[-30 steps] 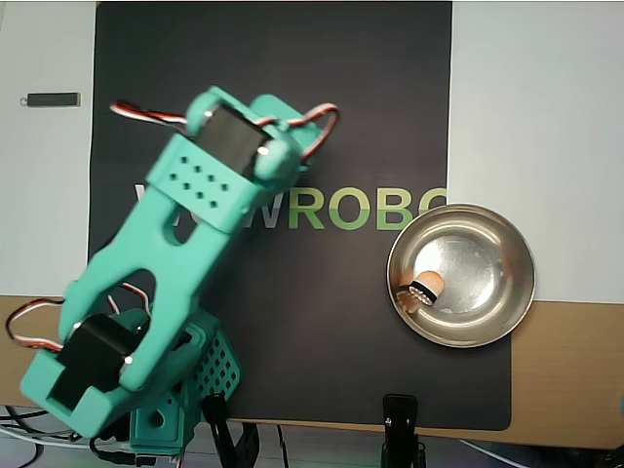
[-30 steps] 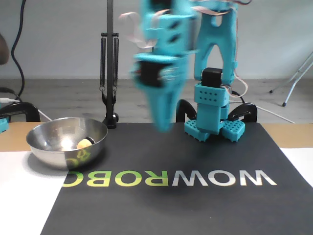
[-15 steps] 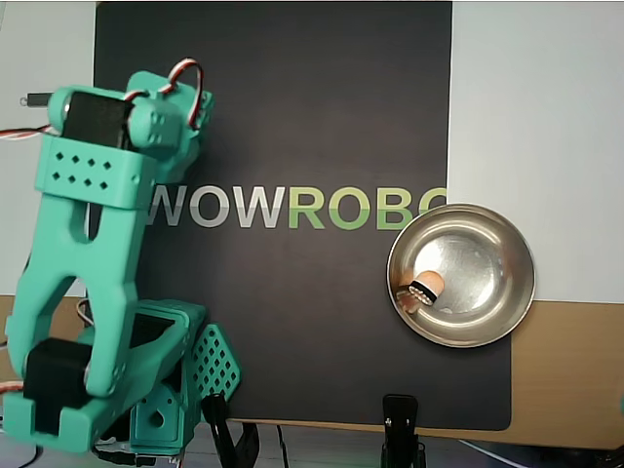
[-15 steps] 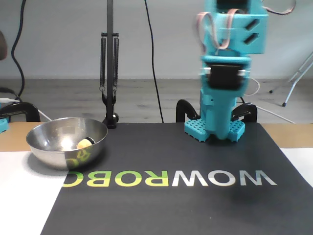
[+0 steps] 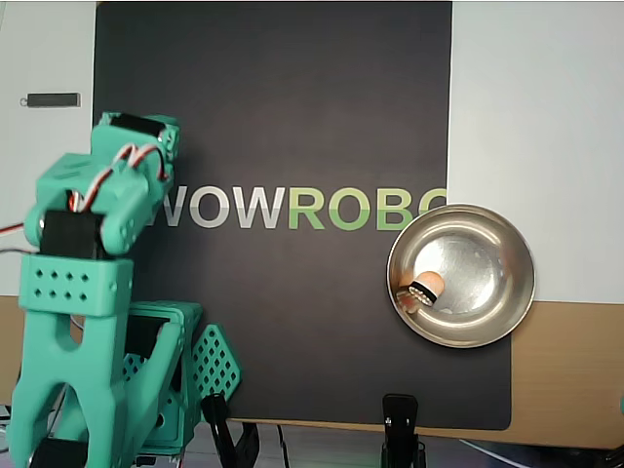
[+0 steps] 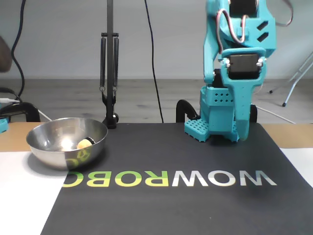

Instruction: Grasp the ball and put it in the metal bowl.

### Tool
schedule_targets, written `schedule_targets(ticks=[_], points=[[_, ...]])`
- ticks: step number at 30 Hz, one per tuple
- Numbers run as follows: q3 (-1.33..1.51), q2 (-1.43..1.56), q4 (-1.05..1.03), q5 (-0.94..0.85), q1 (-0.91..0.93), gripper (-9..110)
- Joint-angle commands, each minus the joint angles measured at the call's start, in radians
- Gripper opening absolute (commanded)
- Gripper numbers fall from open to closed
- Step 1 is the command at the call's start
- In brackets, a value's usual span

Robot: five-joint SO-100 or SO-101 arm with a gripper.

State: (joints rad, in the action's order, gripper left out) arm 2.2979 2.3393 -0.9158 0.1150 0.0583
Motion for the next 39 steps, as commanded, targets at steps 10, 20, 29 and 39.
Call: schedule_targets(ticks=[10, 20, 29, 39], points=[[0.494, 0.615, 0.342, -0.005, -0.006, 0], [0.802, 1.069, 0.436, -0.006, -0.005, 0], [0.825, 1.069, 0.430, -0.006, -0.003, 0], [0.825, 1.069, 0.273, -0.008, -0.002, 0]])
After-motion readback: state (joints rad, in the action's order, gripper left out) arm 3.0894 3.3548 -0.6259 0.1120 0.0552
